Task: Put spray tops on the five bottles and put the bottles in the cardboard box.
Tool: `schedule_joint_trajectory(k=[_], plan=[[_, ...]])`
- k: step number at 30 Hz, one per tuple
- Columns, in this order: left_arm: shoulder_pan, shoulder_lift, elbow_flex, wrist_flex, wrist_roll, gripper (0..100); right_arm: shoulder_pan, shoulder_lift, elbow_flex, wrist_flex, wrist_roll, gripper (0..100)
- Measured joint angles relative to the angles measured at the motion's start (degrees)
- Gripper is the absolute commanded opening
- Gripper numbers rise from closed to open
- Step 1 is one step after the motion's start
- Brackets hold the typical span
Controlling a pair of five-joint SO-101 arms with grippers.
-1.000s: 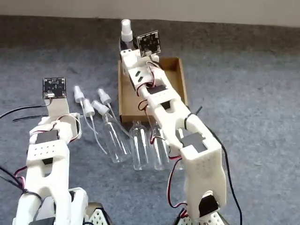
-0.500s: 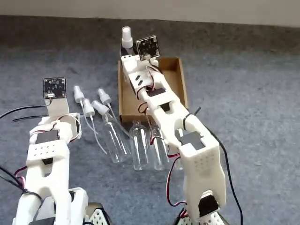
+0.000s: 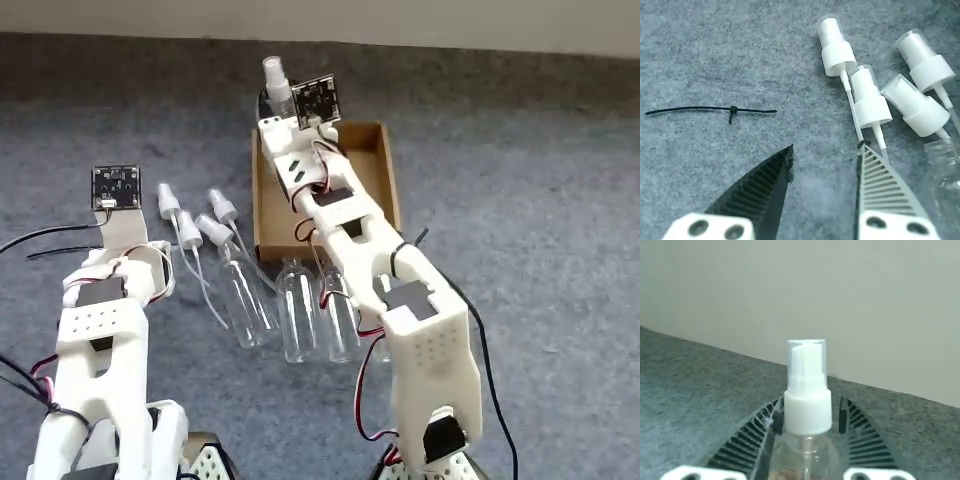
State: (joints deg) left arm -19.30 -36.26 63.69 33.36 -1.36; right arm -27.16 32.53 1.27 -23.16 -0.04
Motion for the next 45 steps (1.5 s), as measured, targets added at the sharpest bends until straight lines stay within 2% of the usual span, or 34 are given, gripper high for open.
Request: schedule_joint_trajectory(k=[15,21,27,33,45], plan=[[0.0,0.0,0.0,0.0,0.0,20,-0.8,0.0,0.0,0.0,0.0,15.5],[0.0,0.0,0.0,0.0,0.0,20,-0.8,0.0,0.0,0.0,0.0,24.5],[0.0,0.0,0.0,0.0,0.0,20,-0.8,0.0,0.0,0.2,0.5,24.6],[0.0,0.0,0.0,0.0,0.0,20,-1.0,0.0,-1.3,3.7,2.6,24.6],[0.3,0.0,0.0,0.0,0.0,20,-1.3,0.0,-16.2,16.7,2.6,24.6]])
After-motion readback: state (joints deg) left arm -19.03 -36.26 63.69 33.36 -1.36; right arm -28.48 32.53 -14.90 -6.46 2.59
